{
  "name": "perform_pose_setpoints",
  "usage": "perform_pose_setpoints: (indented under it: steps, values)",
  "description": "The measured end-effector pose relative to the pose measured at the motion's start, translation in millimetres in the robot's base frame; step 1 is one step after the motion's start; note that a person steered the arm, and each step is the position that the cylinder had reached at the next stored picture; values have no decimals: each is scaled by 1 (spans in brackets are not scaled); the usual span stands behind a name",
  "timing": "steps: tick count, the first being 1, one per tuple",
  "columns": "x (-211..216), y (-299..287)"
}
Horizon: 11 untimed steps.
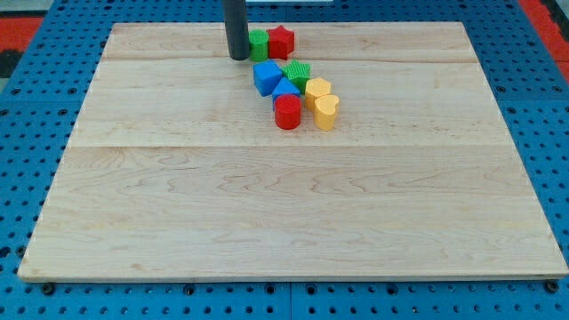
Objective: Move the green star into the green circle
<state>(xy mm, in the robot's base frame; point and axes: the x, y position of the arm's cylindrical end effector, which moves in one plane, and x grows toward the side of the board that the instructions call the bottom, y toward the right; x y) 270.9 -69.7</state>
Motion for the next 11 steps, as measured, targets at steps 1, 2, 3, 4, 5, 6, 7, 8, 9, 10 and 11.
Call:
perform_pose_setpoints:
  steps: [1, 2, 3, 4, 5, 6, 7, 8, 9, 10, 11]
  values:
    - [45, 17]
    - [93, 19]
    - [109, 63]
    - [109, 89]
    - [103, 54]
    - [81, 40]
    - [84, 93]
    - [95, 140]
    - [65, 148]
    - [26, 115]
    - [35, 57]
